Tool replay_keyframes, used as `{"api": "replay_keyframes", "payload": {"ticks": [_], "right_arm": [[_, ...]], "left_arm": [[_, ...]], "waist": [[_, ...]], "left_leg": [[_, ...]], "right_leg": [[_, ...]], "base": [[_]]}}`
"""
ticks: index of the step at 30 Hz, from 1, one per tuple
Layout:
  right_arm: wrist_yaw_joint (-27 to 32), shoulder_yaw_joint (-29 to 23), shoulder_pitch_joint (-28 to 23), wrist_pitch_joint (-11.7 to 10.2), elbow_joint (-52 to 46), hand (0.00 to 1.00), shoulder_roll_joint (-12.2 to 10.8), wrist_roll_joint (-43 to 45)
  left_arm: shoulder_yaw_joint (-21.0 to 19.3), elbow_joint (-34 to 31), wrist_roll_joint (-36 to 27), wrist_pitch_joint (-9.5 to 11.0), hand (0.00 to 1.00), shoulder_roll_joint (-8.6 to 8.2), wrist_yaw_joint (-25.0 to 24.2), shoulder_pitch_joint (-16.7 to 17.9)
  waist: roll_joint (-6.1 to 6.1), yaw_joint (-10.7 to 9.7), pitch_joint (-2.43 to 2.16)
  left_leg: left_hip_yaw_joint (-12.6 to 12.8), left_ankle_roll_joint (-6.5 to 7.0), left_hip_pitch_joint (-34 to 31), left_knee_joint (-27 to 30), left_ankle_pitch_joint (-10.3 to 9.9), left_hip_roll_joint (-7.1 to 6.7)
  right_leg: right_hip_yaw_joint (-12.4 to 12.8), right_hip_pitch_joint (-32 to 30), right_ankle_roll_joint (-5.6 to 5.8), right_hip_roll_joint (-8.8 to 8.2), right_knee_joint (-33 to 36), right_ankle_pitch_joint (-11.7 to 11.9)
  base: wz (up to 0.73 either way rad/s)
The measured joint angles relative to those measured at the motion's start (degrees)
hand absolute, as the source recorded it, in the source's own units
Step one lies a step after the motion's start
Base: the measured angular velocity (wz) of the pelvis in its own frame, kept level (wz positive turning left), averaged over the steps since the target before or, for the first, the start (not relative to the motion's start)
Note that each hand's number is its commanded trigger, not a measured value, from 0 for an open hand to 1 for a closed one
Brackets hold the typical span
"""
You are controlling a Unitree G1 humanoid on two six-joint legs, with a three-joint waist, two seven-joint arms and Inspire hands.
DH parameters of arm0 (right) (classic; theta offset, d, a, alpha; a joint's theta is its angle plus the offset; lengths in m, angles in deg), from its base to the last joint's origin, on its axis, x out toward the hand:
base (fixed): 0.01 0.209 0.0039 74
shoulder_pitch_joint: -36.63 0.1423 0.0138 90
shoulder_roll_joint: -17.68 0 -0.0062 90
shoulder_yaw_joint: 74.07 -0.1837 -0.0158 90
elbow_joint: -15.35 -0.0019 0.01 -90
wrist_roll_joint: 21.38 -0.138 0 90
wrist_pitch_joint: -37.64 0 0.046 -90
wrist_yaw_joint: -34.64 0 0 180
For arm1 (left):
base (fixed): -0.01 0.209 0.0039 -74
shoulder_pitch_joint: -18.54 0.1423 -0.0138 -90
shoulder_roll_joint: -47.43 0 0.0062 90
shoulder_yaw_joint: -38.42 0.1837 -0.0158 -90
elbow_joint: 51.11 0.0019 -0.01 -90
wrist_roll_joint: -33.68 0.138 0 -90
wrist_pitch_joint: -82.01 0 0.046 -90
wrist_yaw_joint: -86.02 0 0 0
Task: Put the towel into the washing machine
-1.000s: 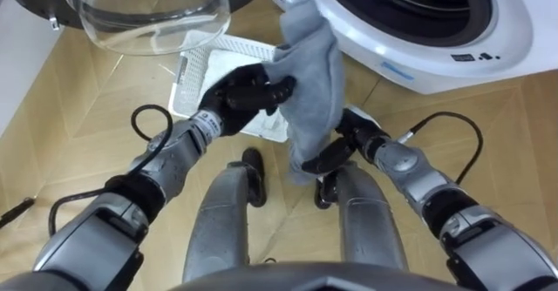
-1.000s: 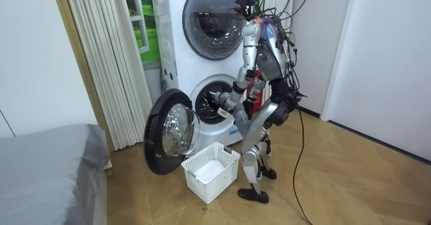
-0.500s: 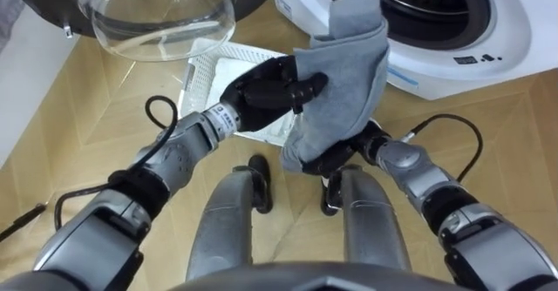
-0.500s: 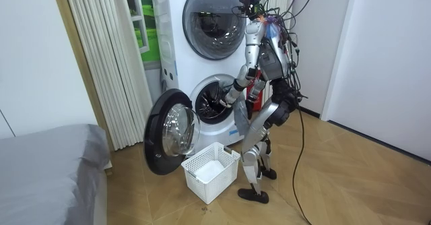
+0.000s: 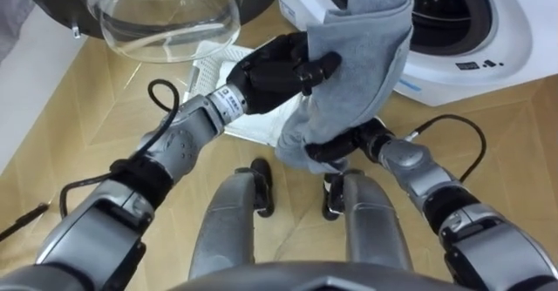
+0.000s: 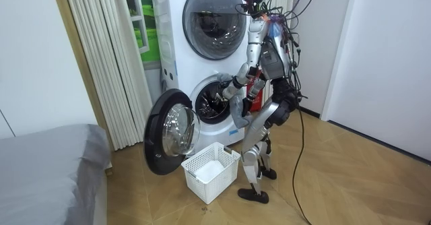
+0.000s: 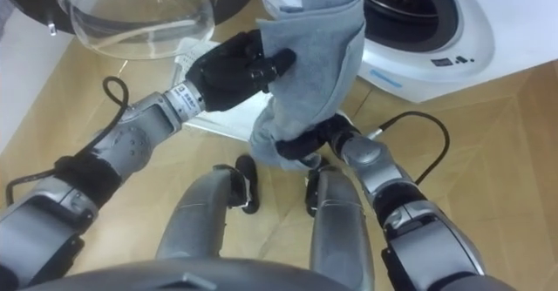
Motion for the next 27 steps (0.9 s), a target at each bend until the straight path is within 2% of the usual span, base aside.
{"api": "replay_keyframes", "payload": {"ticks": [3,4,11,14,16,19,23,25,27], "right_arm": [[0.60,-0.50,-0.09,0.00,0.00,1.00,-0.04,-0.13],[0.77,-0.52,-0.10,-0.01,0.00,1.00,-0.06,-0.13],[3.23,-0.54,-0.66,0.52,0.17,1.00,0.24,-1.35],[4.37,-0.55,-1.02,0.86,0.52,1.00,0.29,-1.16],[5.07,-0.56,-2.18,2.04,0.60,1.00,0.48,-1.24],[5.17,-0.57,-3.86,3.39,0.71,1.00,1.61,-0.81],[5.71,-0.57,-4.33,3.50,2.94,1.00,2.31,-0.96],[6.55,-1.11,-3.90,3.37,4.12,1.00,2.49,-1.26],[6.96,-2.12,-3.62,3.35,5.33,1.00,2.89,-2.09]], "left_arm": [[-0.57,0.01,0.00,-0.01,1.00,-0.09,0.01,0.01],[-0.83,0.01,0.00,-0.01,0.00,-0.10,0.01,0.04],[-2.13,0.97,-3.41,-0.07,0.00,0.02,0.89,1.21],[-4.70,2.64,-8.64,-0.07,0.00,-0.02,0.89,3.48],[-6.23,4.48,-11.23,-0.08,0.00,-0.30,0.88,5.51],[-8.65,10.08,-11.03,-0.23,0.00,-0.22,1.53,7.24],[-10.53,16.32,-9.51,0.87,0.00,-0.02,5.62,9.56],[-10.56,19.44,-5.99,1.80,0.00,-0.09,8.29,10.58],[-10.58,19.87,-1.77,2.20,0.00,-0.16,11.09,11.38]], "waist": [[-0.01,-0.02,0.01],[-0.02,-0.01,0.01],[-0.09,0.61,0.06],[-0.07,1.00,0.07],[-0.07,2.18,0.07],[-0.10,3.82,0.10],[-0.13,5.29,0.13],[-0.20,5.36,0.17],[-0.33,5.33,0.26]], "left_leg": [[-0.18,-0.08,-0.08,-0.10,0.05,0.01],[-0.21,-0.09,-0.08,-0.15,0.05,0.01],[-0.35,-0.11,-0.19,-0.10,0.06,-0.04],[-0.29,-0.11,-0.19,-0.11,0.06,-0.03],[-0.38,-0.11,-0.17,-0.30,0.06,-0.03],[-0.25,-0.14,-0.19,-1.29,0.06,-0.11],[-0.08,-0.30,-0.15,-1.99,0.18,-0.45],[-0.29,-0.40,-0.16,-2.12,0.27,-0.76],[-0.32,-0.34,-0.18,-2.59,0.31,-1.05]], "right_leg": [[-0.10,0.01,-0.05,0.08,-0.22,0.01],[-0.10,0.03,-0.07,0.12,-0.37,0.04],[-0.24,0.10,-0.07,0.12,-0.94,0.06],[-0.30,0.20,-0.07,0.18,-1.14,0.06],[-0.36,0.26,-0.06,0.26,-1.39,0.06],[-0.53,0.05,-0.06,0.15,-1.53,0.03],[-0.52,-0.37,-0.08,0.06,-1.59,-0.06],[-0.56,-0.41,-0.05,0.05,-1.80,-0.13],[-0.68,-0.50,0.06,-0.51,-1.86,-0.25]], "base": [[0.00],[0.00],[0.00],[0.00],[0.00],[0.02],[0.00],[0.05],[0.05]]}}
